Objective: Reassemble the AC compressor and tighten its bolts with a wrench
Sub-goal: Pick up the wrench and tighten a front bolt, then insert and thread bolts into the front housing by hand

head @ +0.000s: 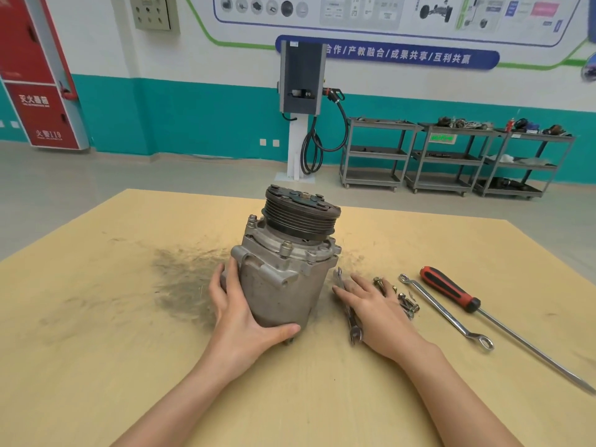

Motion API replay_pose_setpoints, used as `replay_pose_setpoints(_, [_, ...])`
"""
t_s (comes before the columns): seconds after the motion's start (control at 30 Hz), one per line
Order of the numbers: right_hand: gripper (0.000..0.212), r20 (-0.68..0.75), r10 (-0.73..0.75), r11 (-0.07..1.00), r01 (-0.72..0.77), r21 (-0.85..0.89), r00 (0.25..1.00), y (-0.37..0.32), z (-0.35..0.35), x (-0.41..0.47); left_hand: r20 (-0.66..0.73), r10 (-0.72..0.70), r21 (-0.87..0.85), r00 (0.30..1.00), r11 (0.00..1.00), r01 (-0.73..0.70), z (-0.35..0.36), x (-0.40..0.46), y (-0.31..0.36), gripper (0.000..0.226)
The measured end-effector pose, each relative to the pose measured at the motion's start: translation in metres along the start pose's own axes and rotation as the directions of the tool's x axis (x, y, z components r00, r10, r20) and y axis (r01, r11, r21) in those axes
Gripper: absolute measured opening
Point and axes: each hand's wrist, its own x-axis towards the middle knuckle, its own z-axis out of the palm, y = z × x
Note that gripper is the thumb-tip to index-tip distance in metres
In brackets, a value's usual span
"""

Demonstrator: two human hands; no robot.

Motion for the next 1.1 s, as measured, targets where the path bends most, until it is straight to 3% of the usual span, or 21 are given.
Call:
replay_pose_setpoints(0.17, [0.076,-0.007,-0.006,0.998,0.006,0.058,1.000,0.002,-0.001,0.009,-0.027,-0.001,-0.029,1.000,1.000,0.001,0.001,-0.002,-0.001,0.150])
replay_pose_setpoints(0.23, [0.059,-0.183,0.088,0.922,-0.011,0.386,0.979,-0.003,-0.011,0.016,-0.048,-0.010,-0.062,0.999,0.998,0.007,0.002,-0.003,-0.001,0.150])
replay_pose_setpoints(0.27, [0.047,-0.254,0.196,0.772,0.011,0.636,0.947,-0.008,-0.021,0.019,-0.056,-0.014,-0.073,0.998,0.997,0.010,0.002,-0.003,0.000,0.149])
replay_pose_setpoints(0.3, [0.043,-0.250,0.284,0.539,0.061,0.840,0.926,-0.015,-0.034,0.023,-0.059,-0.015,-0.079,0.998,0.997,0.010,0.003,-0.003,0.000,0.148])
replay_pose_setpoints(0.33, [0.047,-0.213,0.315,0.291,0.119,0.949,0.925,-0.021,-0.048,0.028,-0.057,-0.016,-0.081,0.998,0.997,0.011,0.003,-0.003,0.000,0.148])
replay_pose_setpoints(0.37, [0.055,-0.176,0.313,0.123,0.144,0.982,0.933,-0.025,-0.062,0.035,-0.052,-0.019,-0.082,0.998,0.997,0.014,0.004,-0.003,0.000,0.148])
replay_pose_setpoints(0.43, [0.073,-0.133,0.251,-0.027,0.145,0.989,0.959,-0.032,-0.084,0.052,-0.036,-0.024,-0.083,0.999,0.996,0.021,0.004,-0.003,-0.001,0.149])
replay_pose_setpoints(0.6, [0.088,-0.060,0.160,-0.102,0.077,0.992,0.985,-0.046,-0.099,0.072,-0.010,-0.019,-0.061,1.000,0.998,0.019,0.005,-0.003,0.000,0.147])
replay_pose_setpoints(0.7, [0.082,-0.066,0.208,-0.128,0.094,0.987,0.976,-0.051,-0.095,0.071,0.008,-0.020,-0.051,1.000,0.999,0.020,0.005,-0.002,0.001,0.147])
replay_pose_setpoints(0.83, [0.071,-0.138,0.296,-0.083,0.170,0.982,0.945,-0.052,-0.088,0.068,0.063,0.001,-0.049,0.998,0.999,0.002,0.002,0.003,-0.002,0.149])
replay_pose_setpoints(1.1, [0.078,-0.218,0.479,0.003,0.247,0.969,0.850,-0.046,-0.078,0.047,0.386,0.038,-0.027,0.922,0.999,-0.029,-0.009,0.042,-0.010,0.145])
